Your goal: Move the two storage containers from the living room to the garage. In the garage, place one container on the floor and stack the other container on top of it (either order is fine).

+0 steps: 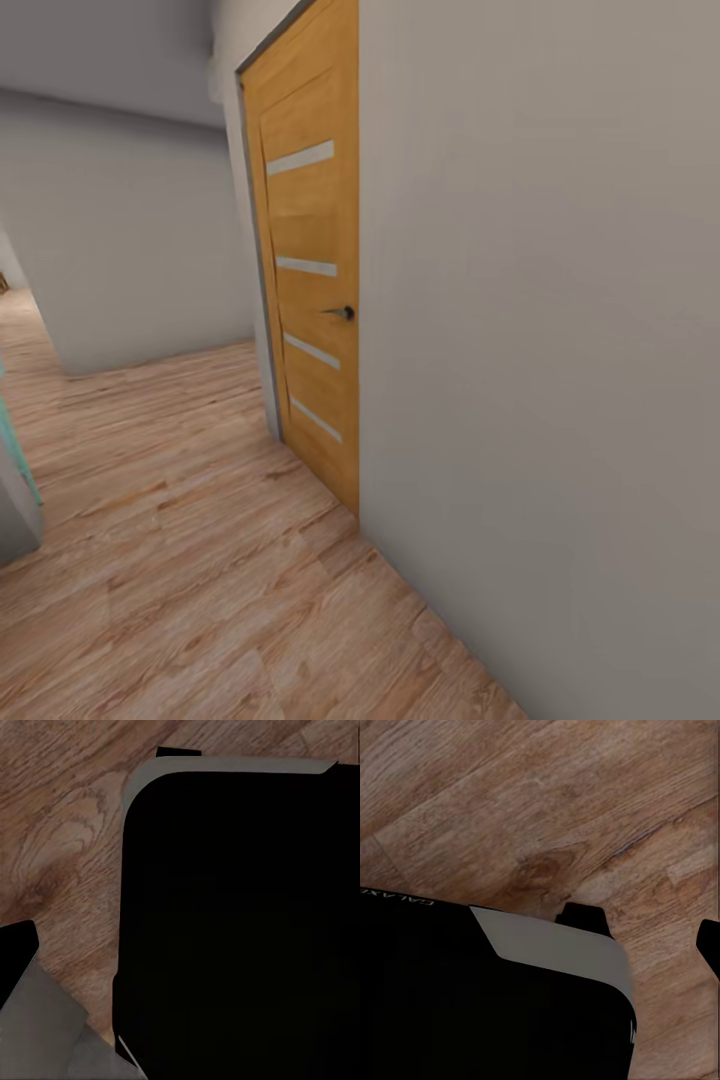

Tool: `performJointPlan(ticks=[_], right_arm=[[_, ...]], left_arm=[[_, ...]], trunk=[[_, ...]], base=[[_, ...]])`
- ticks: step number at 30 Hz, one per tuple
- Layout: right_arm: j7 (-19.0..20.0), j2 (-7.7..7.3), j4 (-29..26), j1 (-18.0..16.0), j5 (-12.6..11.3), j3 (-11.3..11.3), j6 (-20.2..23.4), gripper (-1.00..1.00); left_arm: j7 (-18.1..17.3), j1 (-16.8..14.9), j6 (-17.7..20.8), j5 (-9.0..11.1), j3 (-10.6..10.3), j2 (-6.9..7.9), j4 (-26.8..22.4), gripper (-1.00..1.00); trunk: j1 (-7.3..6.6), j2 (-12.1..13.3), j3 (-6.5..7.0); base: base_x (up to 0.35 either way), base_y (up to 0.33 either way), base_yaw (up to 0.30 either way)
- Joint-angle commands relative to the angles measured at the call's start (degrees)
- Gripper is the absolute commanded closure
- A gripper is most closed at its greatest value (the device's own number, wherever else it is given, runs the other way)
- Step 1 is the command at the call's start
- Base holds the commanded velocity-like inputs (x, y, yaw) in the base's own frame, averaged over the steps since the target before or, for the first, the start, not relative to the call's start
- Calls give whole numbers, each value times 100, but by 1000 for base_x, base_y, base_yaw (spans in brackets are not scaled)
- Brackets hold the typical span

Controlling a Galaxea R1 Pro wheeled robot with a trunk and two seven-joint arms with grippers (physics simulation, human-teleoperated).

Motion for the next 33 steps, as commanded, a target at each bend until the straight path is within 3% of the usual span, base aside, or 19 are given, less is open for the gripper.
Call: performJointPlan(ticks=[1, 33], right_arm=[[-5, 5, 18, -6, -49, 48, -31, -100], [-30, 13, 18, -6, -46, 49, -32, -100]], left_arm=[[6, 3, -6, 48, 0, 0, -10, -100], [6, 3, -11, 48, 0, 0, -10, -100]], trunk=[[3, -2, -6], [3, -2, -12]], base=[[322, 0, 139], [322, 0, 268]])
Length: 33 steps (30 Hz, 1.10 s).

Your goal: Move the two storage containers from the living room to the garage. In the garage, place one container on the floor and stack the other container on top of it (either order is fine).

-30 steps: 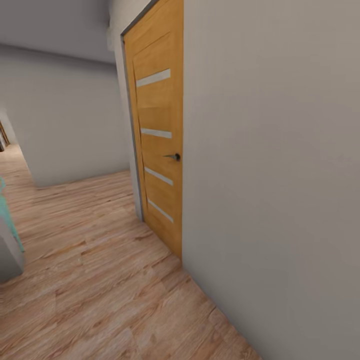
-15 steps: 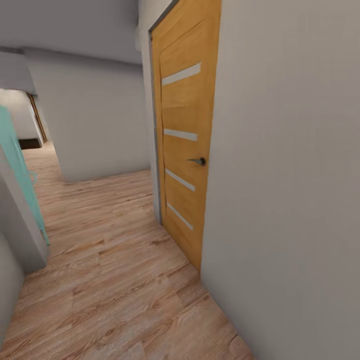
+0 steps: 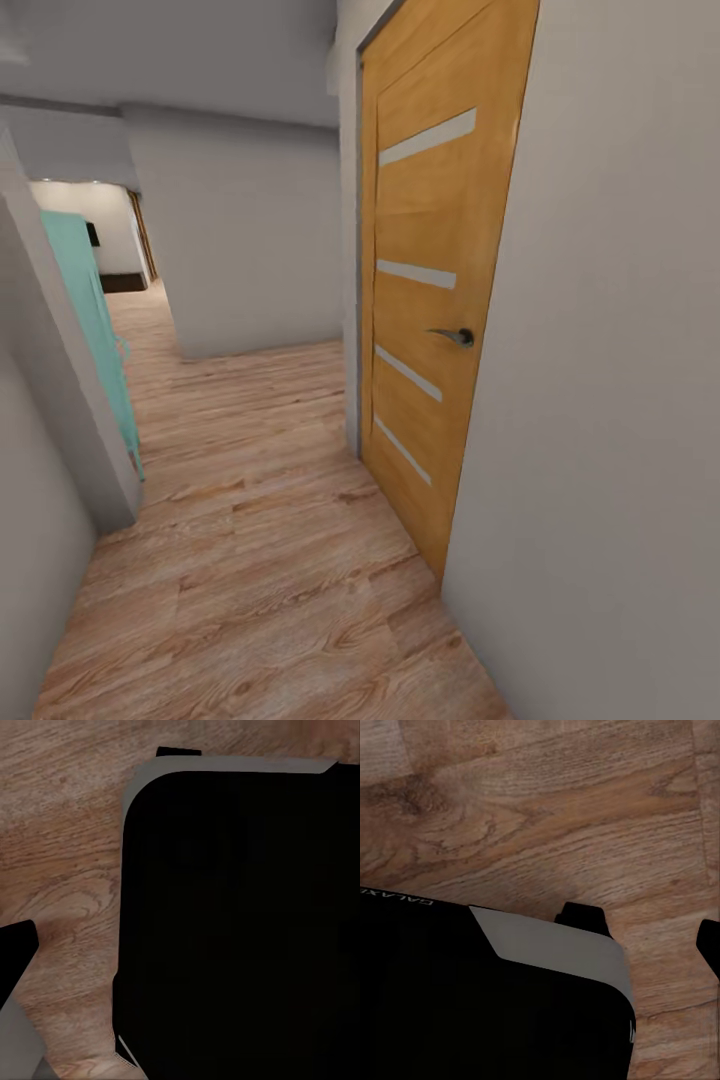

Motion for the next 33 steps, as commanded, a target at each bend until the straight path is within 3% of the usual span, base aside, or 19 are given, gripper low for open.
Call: performJointPlan(ticks=[1, 25, 33], right_arm=[[-5, 5, 18, -6, -51, 47, -29, -100], [-5, 0, 18, -6, -51, 47, -21, -100], [21, -3, 18, -6, -51, 47, -29, -100]], left_arm=[[6, 3, -4, 48, 0, -1, -10, -100], [6, 3, -4, 48, 0, -1, -10, -100], [6, 3, -4, 48, 0, -1, -10, -100]], trunk=[[3, -2, -5], [3, -2, -5], [3, -2, -5]], base=[[322, 0, 276], [322, 0, 274], [322, 0, 60]])
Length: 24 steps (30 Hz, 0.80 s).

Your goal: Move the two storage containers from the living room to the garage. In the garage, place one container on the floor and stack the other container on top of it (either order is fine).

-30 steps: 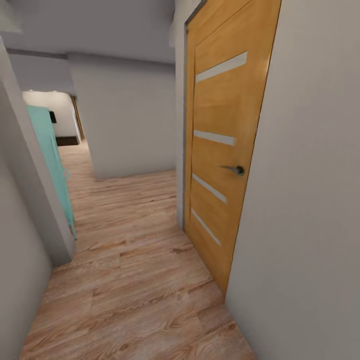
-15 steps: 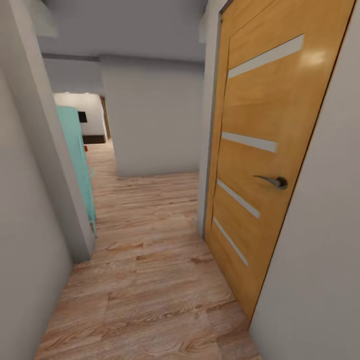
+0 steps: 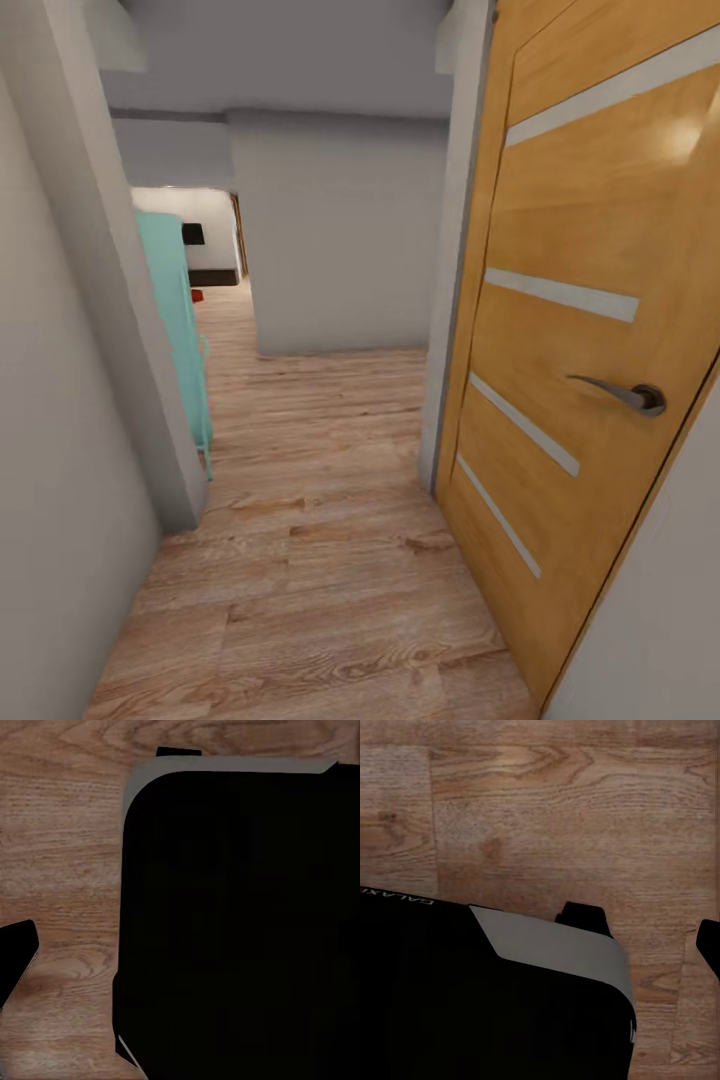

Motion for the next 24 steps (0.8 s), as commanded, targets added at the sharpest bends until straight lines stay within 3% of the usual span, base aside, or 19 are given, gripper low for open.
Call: performJointPlan(ticks=[1, 18, 24], right_arm=[[-5, 5, 18, -6, -51, 48, -29, -100], [-4, 6, 18, -6, -51, 42, -26, -100], [-12, 5, 18, -6, -58, 41, -59, -100]], left_arm=[[6, 3, -4, 48, 0, 0, -10, -100], [7, 3, -4, 48, 0, 0, -10, -100], [6, 3, -4, 48, 0, 0, -10, -100]], trunk=[[3, -2, -5], [3, -2, -5], [3, -2, 2]], base=[[322, 0, 5], [322, 0, 1], [322, 0, 164]])
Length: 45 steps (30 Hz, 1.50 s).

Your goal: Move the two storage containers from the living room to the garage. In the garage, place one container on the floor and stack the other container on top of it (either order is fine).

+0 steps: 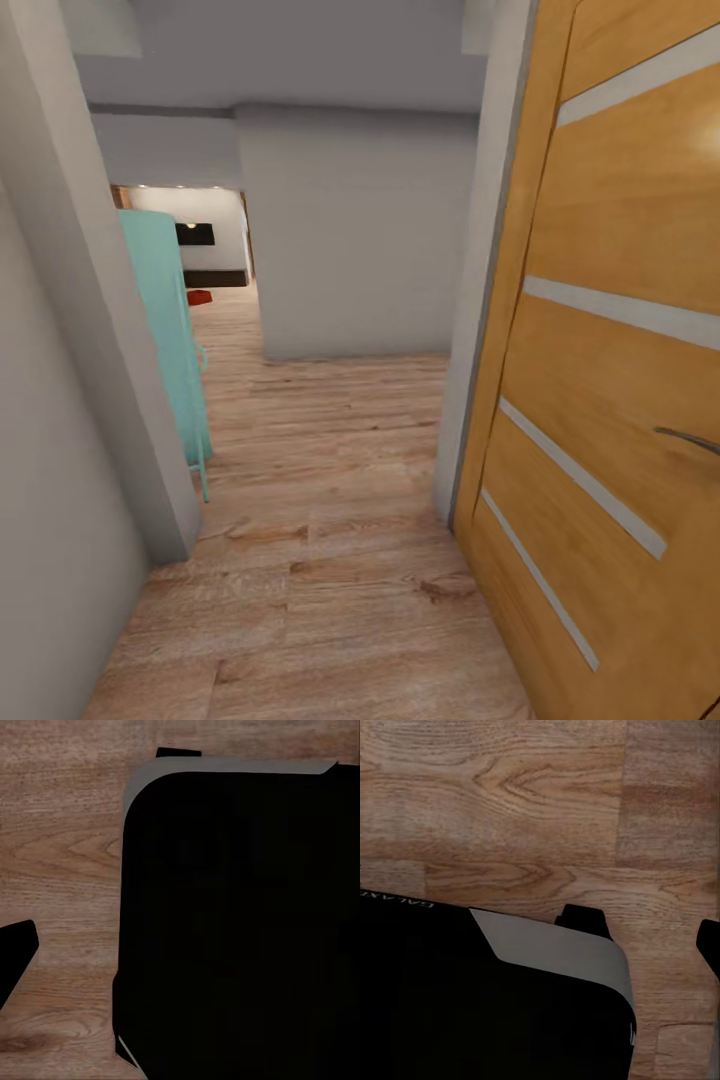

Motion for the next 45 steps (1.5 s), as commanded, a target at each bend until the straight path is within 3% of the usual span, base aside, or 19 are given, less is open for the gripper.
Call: performJointPlan(ticks=[1, 10, 33, 35, 38, 45], right_arm=[[-5, 5, 18, -6, -52, 47, -33, -100], [-6, 5, 18, -6, -52, 47, -21, -100], [1, -3, 22, -1, -52, 46, -43, -100], [2, -60, 24, 46, -51, 48, -54, -100], [10, -274, 20, 369, -48, 54, -156, -100], [11, -302, 21, 486, -57, 53, -206, -100]], left_arm=[[6, 3, -4, 48, 0, 0, -10, -100], [6, 3, -4, 48, 0, 0, -10, -100], [6, 3, -4, 48, 0, 0, -10, -100], [6, 3, -4, 48, 0, -2, -10, -100], [6, 3, -4, 48, 0, -8, -10, -100], [6, 3, -4, 44, -6, -9, -10, -100]], trunk=[[3, -2, -3], [3, -2, 0], [3, -2, 0], [3, -2, 0], [3, -2, 0], [3, -2, 0]], base=[[322, 0, 254], [322, 0, 222], [322, 0, 7], [322, 0, 0], [322, 0, 0], [322, 0, 0]])
